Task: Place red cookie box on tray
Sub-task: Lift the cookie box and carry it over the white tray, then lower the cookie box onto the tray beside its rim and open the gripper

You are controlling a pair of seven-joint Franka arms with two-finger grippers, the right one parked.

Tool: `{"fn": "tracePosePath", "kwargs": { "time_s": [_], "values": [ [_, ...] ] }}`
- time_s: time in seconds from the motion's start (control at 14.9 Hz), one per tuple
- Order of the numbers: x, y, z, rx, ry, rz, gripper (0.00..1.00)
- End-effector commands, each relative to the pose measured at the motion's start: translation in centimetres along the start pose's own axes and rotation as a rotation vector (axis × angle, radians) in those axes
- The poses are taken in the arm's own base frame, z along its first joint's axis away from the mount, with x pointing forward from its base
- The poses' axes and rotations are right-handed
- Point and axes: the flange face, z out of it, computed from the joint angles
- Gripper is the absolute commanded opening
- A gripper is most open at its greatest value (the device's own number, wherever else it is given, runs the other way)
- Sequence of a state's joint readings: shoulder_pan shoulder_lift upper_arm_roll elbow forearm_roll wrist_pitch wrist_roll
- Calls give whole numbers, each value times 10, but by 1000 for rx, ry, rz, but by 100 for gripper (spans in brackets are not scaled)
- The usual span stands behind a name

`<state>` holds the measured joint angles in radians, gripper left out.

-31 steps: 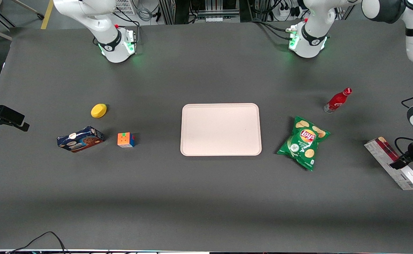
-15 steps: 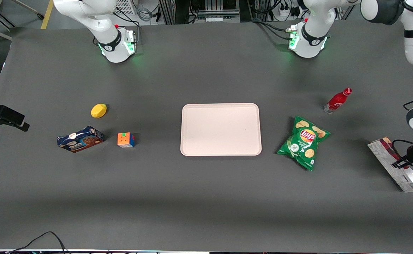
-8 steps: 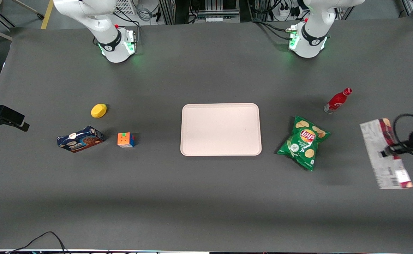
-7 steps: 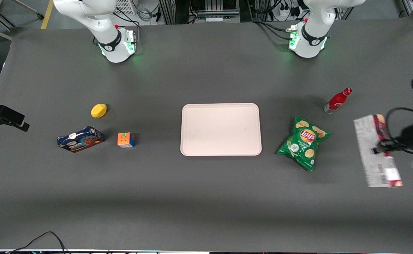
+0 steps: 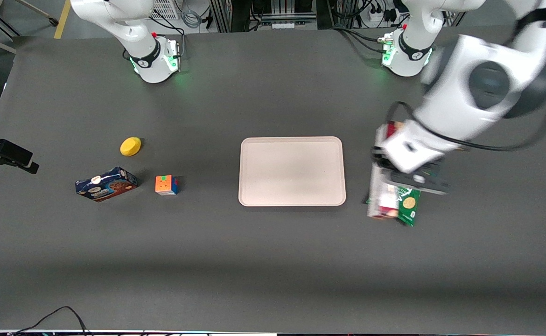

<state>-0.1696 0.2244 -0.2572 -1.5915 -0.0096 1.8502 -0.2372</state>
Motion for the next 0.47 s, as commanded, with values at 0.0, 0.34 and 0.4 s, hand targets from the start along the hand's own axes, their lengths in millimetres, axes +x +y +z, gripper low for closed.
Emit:
{"fn": "tracePosePath", "kwargs": {
  "time_s": [0.0,0.34,0.4],
  "values": [
    [-18,69,33,26,9,-75,0],
    [-55,117,105,53,33,-173,0],
    [-61,118,120,50,46,-192,0]
  ]
}}
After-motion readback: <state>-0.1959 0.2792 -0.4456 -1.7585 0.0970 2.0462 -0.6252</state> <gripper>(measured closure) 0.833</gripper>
